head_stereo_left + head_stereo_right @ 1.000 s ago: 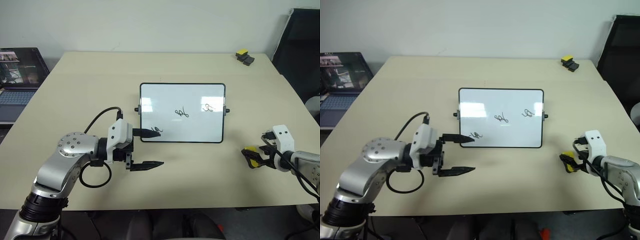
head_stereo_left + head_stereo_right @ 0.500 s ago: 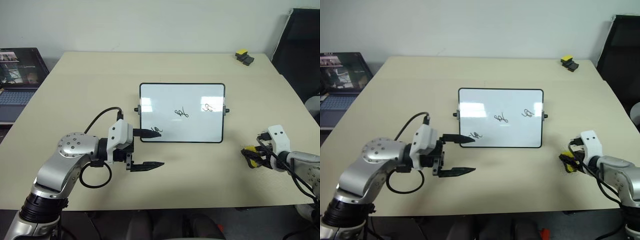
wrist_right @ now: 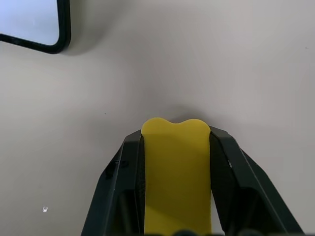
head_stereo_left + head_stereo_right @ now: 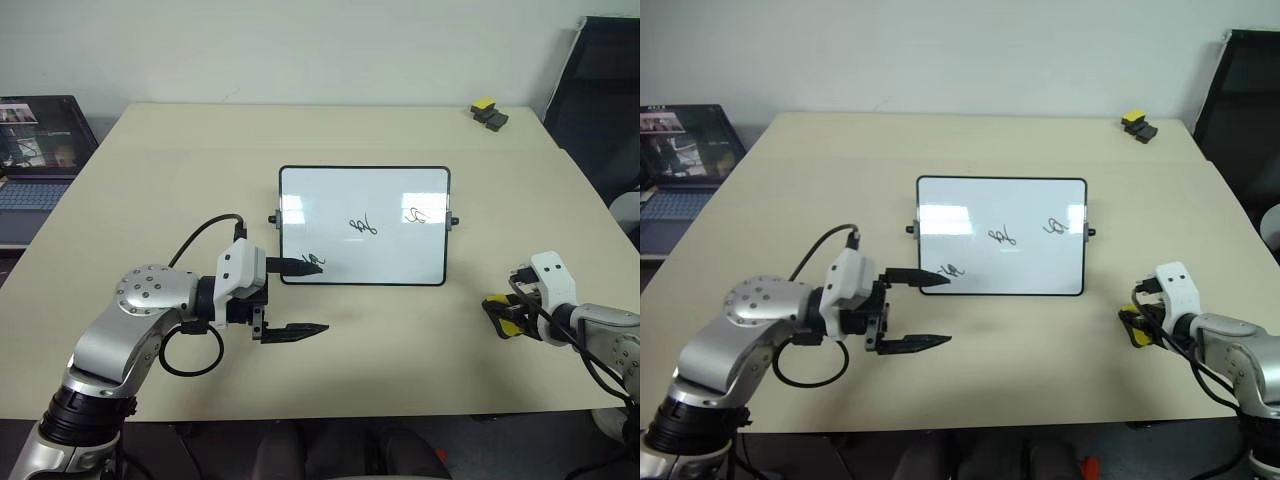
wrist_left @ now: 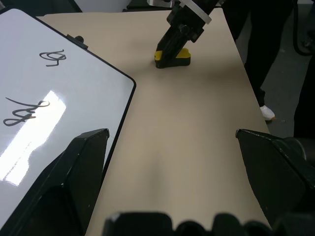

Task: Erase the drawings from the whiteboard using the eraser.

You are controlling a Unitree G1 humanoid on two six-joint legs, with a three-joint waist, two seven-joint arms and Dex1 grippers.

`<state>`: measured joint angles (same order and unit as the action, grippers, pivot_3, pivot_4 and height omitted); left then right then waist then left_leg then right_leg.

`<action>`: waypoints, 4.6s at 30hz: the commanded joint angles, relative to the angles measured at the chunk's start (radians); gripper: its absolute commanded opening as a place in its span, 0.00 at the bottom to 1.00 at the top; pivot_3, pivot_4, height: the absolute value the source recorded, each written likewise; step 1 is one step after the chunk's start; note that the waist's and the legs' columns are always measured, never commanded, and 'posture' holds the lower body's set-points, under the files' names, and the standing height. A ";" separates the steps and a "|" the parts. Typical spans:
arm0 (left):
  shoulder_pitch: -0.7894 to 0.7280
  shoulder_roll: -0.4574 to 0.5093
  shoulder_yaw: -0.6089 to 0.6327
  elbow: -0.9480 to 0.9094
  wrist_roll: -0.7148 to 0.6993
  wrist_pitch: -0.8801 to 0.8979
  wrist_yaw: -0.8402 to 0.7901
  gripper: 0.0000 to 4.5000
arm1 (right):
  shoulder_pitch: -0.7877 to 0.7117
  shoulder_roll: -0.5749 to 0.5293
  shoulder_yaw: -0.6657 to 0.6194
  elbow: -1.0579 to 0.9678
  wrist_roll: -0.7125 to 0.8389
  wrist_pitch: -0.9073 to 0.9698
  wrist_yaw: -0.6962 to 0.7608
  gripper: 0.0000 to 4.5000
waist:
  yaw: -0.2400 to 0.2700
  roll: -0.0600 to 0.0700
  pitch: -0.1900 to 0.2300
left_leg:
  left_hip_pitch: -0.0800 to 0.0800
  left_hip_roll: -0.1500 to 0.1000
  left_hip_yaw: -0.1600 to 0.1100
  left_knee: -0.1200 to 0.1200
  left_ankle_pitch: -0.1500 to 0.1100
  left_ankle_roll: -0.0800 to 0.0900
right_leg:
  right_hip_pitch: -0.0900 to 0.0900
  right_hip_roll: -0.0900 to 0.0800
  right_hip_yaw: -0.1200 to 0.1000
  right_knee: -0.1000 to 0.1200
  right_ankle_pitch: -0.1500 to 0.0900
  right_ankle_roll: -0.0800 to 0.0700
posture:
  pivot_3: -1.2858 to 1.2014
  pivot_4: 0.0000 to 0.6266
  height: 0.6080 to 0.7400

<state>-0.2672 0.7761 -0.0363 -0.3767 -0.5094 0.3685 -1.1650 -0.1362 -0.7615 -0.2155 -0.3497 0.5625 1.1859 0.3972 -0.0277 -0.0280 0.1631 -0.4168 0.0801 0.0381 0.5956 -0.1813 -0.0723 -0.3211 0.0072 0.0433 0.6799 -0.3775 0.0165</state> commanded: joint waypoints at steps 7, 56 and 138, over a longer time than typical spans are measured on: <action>-0.006 -0.013 -0.001 -0.018 -0.003 -0.004 0.006 1.00 | 0.016 -0.002 -0.007 -0.053 -0.022 -0.036 0.019 0.30 | 0.000 0.000 0.000 | 0.000 0.000 0.000 0.000 0.000 0.000 | 0.000 0.000 0.000 0.000 0.000 0.000 | 0.52 0.24 1.00; -0.011 -0.017 -0.004 -0.010 0.002 -0.007 0.001 1.00 | 0.039 0.050 -0.068 -0.128 -0.043 0.040 -0.050 0.63 | 0.000 0.000 0.000 | 0.000 0.000 0.000 0.000 0.000 0.000 | 0.000 0.000 0.000 0.000 0.000 0.000 | 0.52 0.24 1.00; 0.375 0.119 0.355 -0.012 0.028 0.082 0.177 1.00 | -0.748 0.594 0.887 0.526 -0.908 -0.851 0.167 0.27 | -0.005 -0.003 0.000 | -0.011 0.004 -0.004 0.008 0.000 0.000 | -0.018 -0.001 0.001 0.017 0.001 -0.001 | 0.52 0.24 1.00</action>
<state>0.1198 0.8786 0.2983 -0.3777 -0.4706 0.4562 -0.9771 -0.8553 -0.1752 0.6921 0.1660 -0.3307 0.3702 0.5796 -0.0329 -0.0307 0.1633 -0.4275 0.0841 0.0342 0.6040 -0.1811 -0.0725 -0.3392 0.0059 0.0447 0.6974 -0.3770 0.0155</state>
